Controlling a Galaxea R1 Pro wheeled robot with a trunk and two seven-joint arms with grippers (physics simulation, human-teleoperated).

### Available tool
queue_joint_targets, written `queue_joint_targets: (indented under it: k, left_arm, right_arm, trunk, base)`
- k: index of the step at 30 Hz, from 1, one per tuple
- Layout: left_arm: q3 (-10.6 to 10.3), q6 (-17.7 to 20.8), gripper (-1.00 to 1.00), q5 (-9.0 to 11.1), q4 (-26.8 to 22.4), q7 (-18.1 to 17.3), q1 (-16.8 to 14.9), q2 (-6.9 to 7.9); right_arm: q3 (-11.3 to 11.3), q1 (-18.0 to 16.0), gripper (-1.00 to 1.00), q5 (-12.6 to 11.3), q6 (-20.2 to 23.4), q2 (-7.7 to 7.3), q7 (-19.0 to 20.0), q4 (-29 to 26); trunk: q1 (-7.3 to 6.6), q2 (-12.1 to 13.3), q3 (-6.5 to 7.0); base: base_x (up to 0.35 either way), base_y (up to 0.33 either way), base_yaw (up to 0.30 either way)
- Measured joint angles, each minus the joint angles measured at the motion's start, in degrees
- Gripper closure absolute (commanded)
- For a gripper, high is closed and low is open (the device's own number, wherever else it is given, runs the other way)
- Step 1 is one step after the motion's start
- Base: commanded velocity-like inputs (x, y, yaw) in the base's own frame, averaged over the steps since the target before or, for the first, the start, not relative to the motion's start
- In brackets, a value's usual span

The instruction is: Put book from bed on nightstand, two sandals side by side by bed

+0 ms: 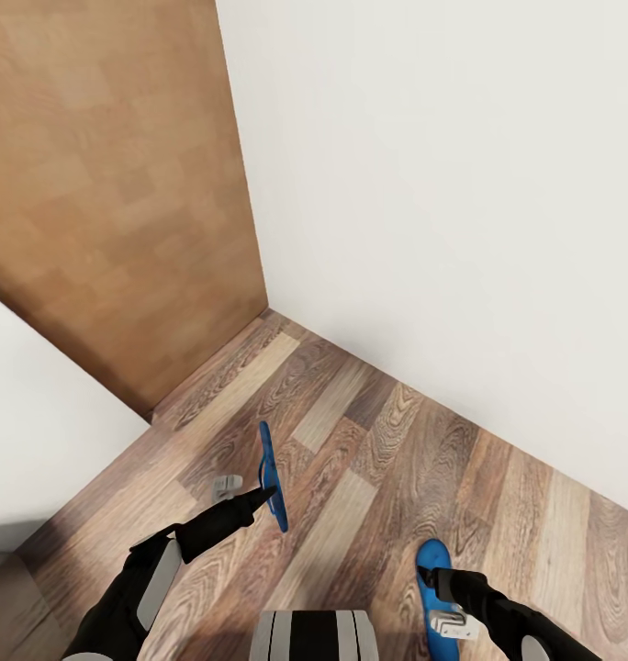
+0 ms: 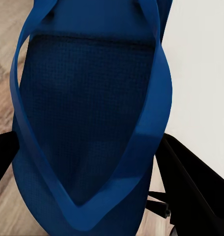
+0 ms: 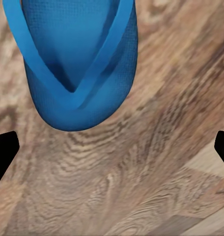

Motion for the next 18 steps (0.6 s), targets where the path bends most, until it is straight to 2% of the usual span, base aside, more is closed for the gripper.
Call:
queue_joint_targets:
  k: [18]
  left_arm:
    - [0.0,0.0,1.0,0.0,0.0,0.0,0.0,-0.01]
  right_arm:
    - [0.0,0.0,-1.0,0.0,0.0,-0.04,0.0,0.0]
  trunk:
    - [0.0,0.0,0.0]
  base:
    - [0.0,-0.008,0.0]
